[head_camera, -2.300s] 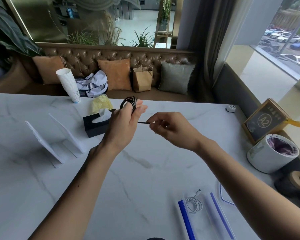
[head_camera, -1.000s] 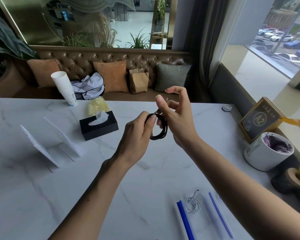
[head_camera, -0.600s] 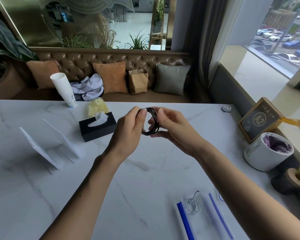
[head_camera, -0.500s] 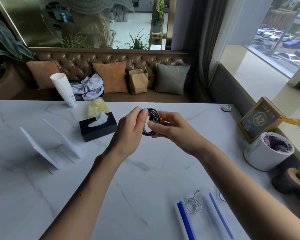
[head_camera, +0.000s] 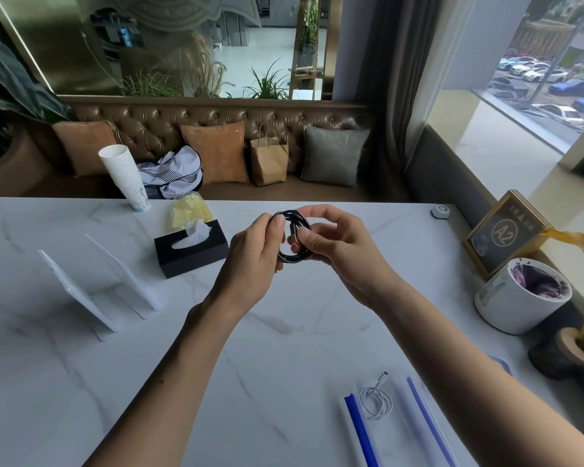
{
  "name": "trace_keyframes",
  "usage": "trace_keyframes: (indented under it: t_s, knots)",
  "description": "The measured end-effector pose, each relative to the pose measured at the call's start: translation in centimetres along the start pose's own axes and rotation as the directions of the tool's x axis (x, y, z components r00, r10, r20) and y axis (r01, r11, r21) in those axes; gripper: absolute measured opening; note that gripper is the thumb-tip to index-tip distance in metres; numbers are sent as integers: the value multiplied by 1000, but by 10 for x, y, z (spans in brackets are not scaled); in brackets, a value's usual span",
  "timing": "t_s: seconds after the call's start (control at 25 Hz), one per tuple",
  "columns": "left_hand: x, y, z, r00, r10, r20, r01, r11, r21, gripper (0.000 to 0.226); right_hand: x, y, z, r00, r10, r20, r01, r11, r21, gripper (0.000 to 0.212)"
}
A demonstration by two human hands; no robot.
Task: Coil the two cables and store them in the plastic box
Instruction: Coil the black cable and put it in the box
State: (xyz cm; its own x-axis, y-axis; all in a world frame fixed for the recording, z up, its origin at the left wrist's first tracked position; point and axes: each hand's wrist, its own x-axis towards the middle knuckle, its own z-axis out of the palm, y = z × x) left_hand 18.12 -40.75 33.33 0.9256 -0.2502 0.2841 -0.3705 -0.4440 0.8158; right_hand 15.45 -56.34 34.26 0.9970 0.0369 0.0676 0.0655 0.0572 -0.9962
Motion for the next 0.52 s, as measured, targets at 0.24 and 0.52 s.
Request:
trace_keyframes:
  t_s: [0.24, 0.52]
  knots:
    - [2, 3, 1, 1000, 4, -17, -3, 1000, 29, 38, -7, 3, 4, 987, -141, 75, 147, 985, -85, 49]
    - [3, 6, 2, 999, 53, 13, -54, 995, 87, 39, -7, 11, 13, 912, -366, -188, 295, 900, -322, 20]
